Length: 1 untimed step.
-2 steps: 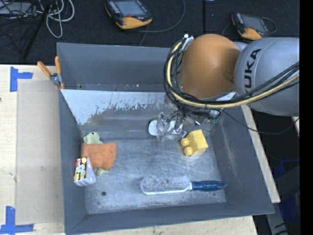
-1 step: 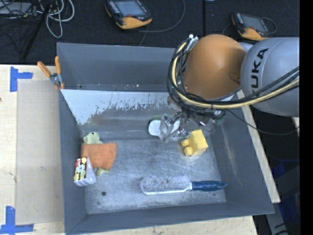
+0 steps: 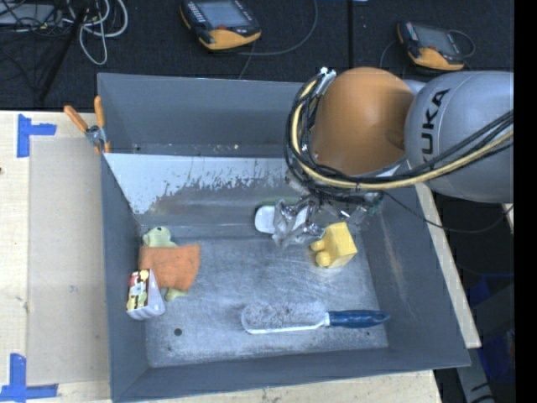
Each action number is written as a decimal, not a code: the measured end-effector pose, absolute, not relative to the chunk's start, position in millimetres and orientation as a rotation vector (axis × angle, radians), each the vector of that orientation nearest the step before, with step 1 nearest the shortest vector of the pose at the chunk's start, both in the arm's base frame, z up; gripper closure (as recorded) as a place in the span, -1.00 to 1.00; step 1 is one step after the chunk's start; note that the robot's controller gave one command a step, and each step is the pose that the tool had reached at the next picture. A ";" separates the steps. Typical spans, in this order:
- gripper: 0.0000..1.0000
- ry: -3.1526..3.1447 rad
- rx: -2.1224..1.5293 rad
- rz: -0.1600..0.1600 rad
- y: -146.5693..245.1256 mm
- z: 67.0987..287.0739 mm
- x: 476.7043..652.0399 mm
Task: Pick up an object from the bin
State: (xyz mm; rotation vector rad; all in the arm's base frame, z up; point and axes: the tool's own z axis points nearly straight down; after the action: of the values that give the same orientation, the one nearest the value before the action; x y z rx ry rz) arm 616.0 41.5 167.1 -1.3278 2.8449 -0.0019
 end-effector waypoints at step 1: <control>1.00 2.842 -1.346 0.005 45.5 144.6 615.6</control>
Offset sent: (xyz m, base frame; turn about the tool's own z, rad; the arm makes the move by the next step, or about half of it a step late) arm -0.0044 0.0201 0.0262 0.1718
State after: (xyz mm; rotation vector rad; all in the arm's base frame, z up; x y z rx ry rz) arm 615.6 45.5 144.6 -1.3462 2.8416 0.0054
